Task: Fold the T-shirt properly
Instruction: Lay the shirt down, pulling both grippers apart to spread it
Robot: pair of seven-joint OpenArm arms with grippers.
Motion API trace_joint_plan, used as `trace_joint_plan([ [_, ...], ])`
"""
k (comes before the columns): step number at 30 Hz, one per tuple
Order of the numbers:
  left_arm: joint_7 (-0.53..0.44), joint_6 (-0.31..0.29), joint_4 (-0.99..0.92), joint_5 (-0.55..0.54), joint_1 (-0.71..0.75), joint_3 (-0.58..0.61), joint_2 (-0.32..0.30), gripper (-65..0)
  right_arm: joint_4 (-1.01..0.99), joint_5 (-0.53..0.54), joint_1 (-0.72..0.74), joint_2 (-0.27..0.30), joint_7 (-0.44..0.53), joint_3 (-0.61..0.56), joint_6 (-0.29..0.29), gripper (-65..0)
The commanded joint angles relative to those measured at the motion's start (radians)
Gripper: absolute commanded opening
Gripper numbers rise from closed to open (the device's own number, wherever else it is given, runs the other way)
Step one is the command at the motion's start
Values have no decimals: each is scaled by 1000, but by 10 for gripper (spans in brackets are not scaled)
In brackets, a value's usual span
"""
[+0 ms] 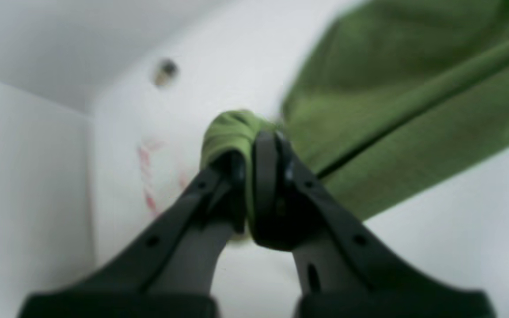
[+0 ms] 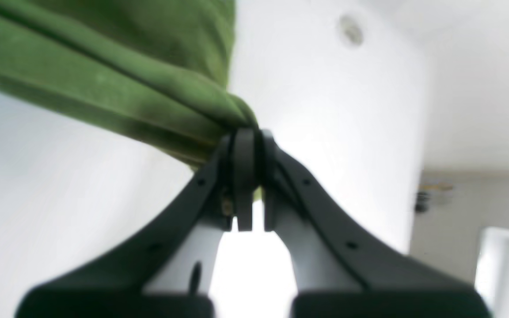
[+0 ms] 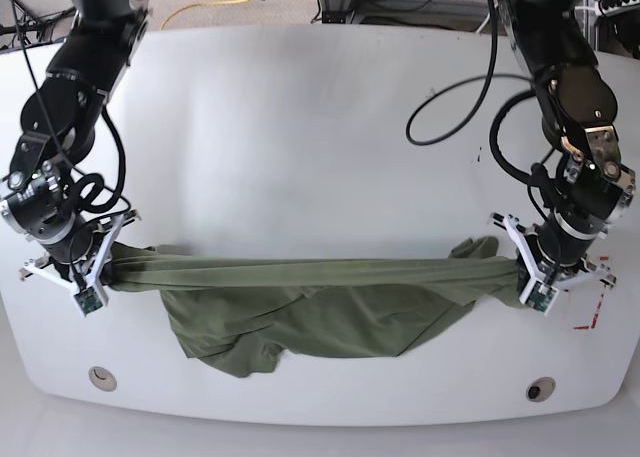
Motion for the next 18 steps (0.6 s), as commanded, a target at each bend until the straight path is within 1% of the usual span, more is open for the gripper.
trace_joint_plan([
  [1, -14, 13, 17, 15, 65, -5, -11, -650, 17, -22, -82, -1, 61, 39, -8, -650],
  [3, -16, 5, 17, 15, 138, -10, 15, -650, 17, -23, -157, -32, 84, 56, -8, -650],
  [6, -16, -26, 18, 20, 241, -10, 26, -650, 17, -23, -244, -60, 101, 82, -8, -650],
  [9, -18, -33, 18, 21, 332, -7, 28, -650, 17, -25, -307, -76, 132, 90, -8, -650],
  [12, -19, -33, 20, 18, 424, -7, 29, -650, 17, -25, -373, -78, 150, 93, -8, -650],
  [14, -21, -33, 20, 18, 476, -7, 29, -650, 17, -20, -410, -78, 156, 118, -8, -650],
  [16, -21, -33, 20, 17, 528, -10, 29, -650, 17, -22, -445, -99, 171, 144, -8, -650],
  [18, -21, -33, 20, 18, 554, -11, 29, -650, 17, -25, -467, -109, 179, 159, -8, -650],
])
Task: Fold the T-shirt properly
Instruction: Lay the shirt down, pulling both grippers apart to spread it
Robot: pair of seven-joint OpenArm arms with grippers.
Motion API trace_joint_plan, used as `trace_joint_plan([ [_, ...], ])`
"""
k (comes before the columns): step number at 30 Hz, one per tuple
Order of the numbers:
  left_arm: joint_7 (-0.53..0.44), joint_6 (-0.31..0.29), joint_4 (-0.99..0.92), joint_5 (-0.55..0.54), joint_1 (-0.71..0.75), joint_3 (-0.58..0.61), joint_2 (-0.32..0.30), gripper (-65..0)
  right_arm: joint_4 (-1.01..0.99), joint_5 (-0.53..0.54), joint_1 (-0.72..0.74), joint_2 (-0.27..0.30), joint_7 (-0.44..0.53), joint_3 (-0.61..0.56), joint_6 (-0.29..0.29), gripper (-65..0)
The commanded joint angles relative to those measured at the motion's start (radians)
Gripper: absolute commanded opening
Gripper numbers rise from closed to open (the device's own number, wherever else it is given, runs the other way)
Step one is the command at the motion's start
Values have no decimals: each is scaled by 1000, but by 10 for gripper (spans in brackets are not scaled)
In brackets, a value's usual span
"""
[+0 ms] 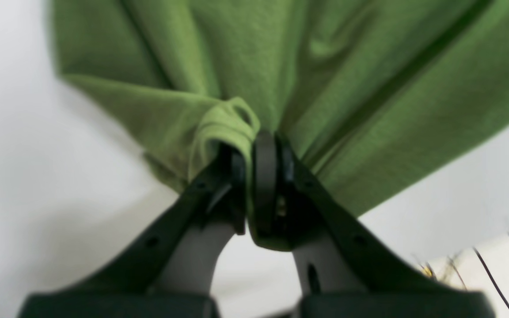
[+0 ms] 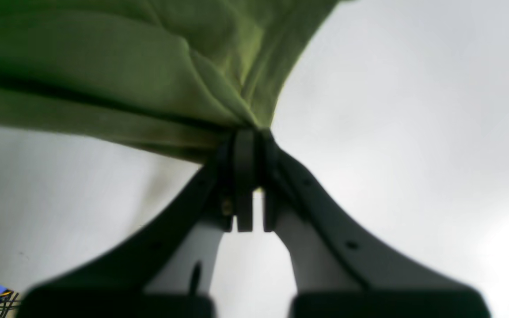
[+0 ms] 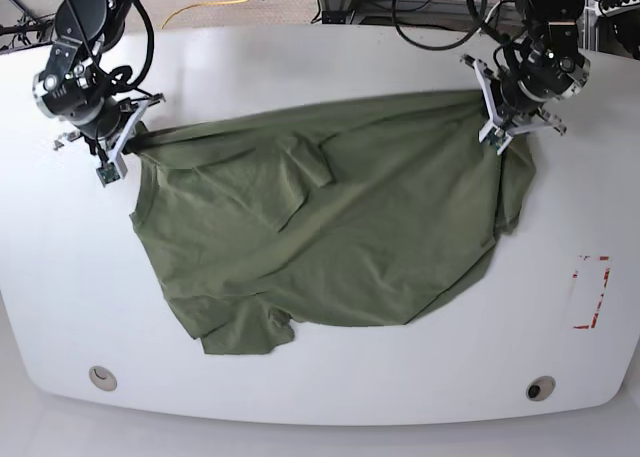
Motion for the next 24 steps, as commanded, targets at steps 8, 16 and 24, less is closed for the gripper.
trace_joint_plan([
  [8, -10, 2, 18, 4, 58, -47, -10, -650, 15, -3, -82, -31, 27, 42, -6, -650],
  [16, -42, 2, 20, 4, 52, -57, -10, -650, -1, -3, -99, -71, 50, 62, -6, -650],
  [24, -79, 2, 20, 7, 57, -83, -10, -650, 13, -2, -159, -109, 47, 87, -6, -495],
])
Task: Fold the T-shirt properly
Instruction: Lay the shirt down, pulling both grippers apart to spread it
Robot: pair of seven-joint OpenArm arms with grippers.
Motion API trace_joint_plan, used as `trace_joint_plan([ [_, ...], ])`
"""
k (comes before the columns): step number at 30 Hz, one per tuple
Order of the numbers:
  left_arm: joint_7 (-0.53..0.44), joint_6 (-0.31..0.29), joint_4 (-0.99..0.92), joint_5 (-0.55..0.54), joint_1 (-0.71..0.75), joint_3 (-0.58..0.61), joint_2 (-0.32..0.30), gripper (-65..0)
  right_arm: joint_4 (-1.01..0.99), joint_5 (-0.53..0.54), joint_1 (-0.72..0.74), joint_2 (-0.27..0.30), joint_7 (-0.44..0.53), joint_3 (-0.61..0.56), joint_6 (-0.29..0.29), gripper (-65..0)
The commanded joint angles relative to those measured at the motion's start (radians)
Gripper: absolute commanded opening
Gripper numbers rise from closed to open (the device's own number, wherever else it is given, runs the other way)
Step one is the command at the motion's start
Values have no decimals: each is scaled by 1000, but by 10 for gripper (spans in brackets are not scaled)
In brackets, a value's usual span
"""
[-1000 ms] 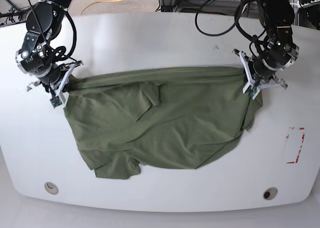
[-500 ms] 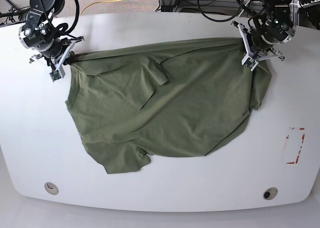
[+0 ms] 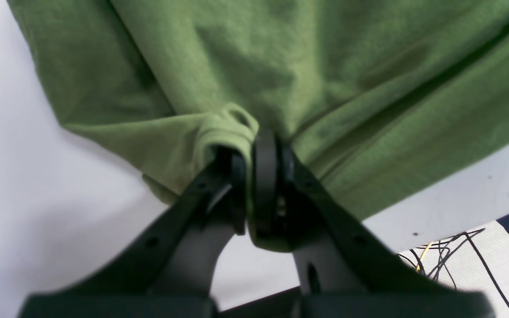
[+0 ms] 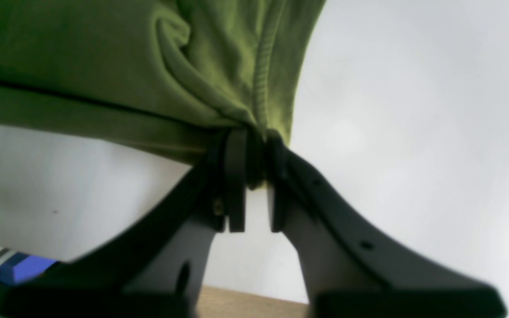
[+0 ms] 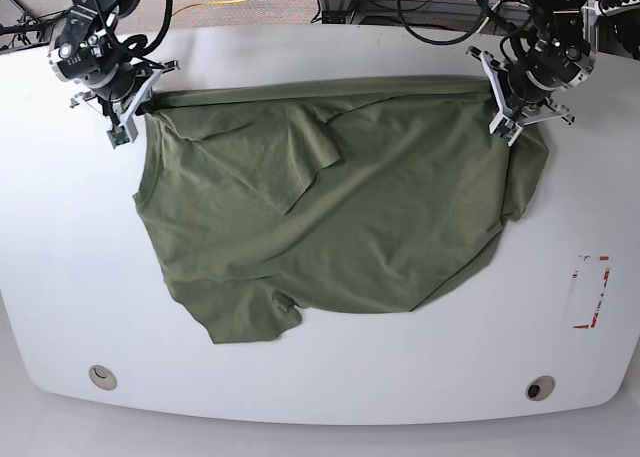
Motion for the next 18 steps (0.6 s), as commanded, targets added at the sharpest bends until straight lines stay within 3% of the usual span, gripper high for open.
trace_joint_plan([
  [1, -11, 2, 18, 7, 2, -29, -10, -650, 42, 9, -33, -12, 9, 46, -3, -447],
  [4, -11, 2, 17, 7, 1, -42, -10, -650, 50, 35, -59, -49, 7, 93, -3, -325],
  [8, -13, 2, 15, 7, 1, -45, -10, -650, 48, 179, -93, -50, -23, 176, -3, -200],
  [14, -13, 2, 17, 7, 1, -45, -10, -650, 42, 437, -79, -55, -172, 334, -3, -190],
  [18, -13, 2, 17, 7, 1, -45, -10, -650, 18, 464, -14, -72, -247, 437, -3, -190],
])
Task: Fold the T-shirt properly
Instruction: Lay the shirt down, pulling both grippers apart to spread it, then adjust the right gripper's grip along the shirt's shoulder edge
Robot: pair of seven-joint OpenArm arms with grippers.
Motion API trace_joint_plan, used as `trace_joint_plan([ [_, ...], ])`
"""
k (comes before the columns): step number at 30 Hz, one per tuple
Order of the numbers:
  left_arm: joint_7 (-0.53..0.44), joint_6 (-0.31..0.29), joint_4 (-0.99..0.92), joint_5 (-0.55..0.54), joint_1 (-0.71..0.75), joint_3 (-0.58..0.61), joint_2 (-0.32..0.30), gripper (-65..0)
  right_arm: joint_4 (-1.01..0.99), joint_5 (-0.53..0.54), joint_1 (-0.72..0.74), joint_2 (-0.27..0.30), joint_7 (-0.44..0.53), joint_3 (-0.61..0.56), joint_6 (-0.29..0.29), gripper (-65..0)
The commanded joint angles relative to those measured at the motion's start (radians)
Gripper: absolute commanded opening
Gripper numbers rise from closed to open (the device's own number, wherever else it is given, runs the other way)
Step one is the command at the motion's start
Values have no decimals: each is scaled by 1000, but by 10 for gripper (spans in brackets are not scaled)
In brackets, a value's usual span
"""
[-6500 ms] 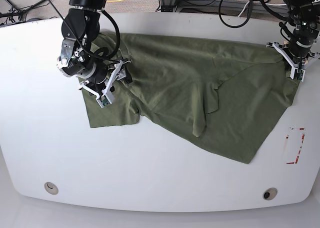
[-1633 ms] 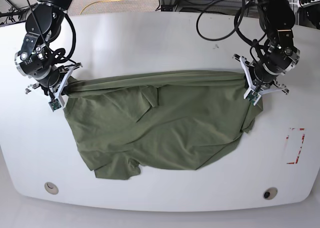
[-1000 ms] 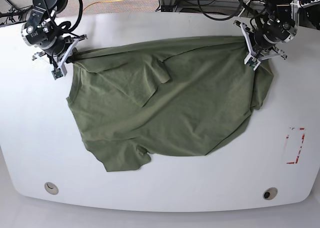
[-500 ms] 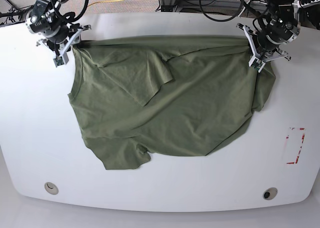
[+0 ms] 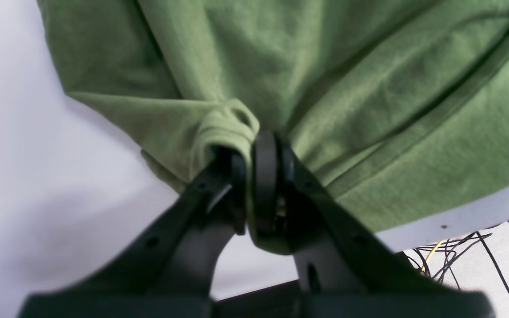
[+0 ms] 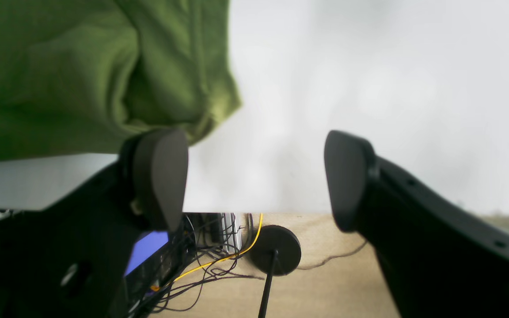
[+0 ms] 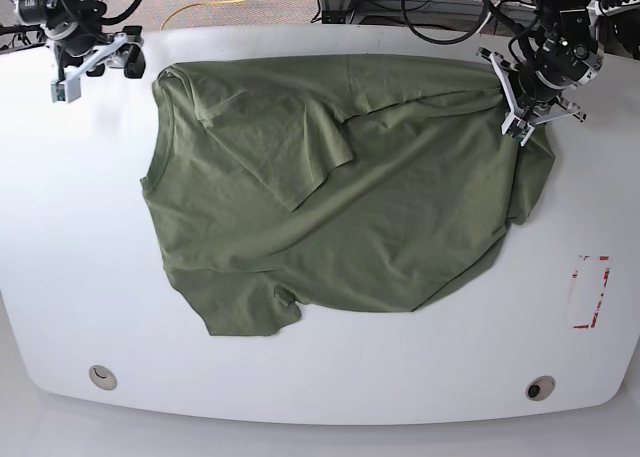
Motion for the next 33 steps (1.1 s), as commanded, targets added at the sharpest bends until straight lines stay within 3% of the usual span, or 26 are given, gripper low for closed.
trace_joint_plan([
  [1, -14, 2, 15, -1, -2, -6, -10, -650, -24, 16, 52, -8, -6, 53, 1, -187],
  [11, -14, 2, 14, -1, -3, -3, -10, -650, -228, 20, 173, -48, -69, 68, 1, -189],
  [18, -14, 2, 14, -1, -3, -5, -10, -650, -234, 20, 176, -108, -69, 47, 1, -190],
  [22, -14, 2, 14, -1, -5, -5, -10, -650, -235, 14, 171, -114, -69, -5, 1, -193],
  [25, -14, 2, 12, -1, -5, -5, -10, -650, -237, 14, 176, -135, -46, -7, 1, -262],
  [30, -14, 2, 12, -1, -5, -3, -10, -650, -257, 14, 196, -140, -17, -30, 1, -499],
  [33, -15, 2, 12, -1, -5, -2, -10, -650, -271, 16, 200, -124, -17, -39, 1, -604],
])
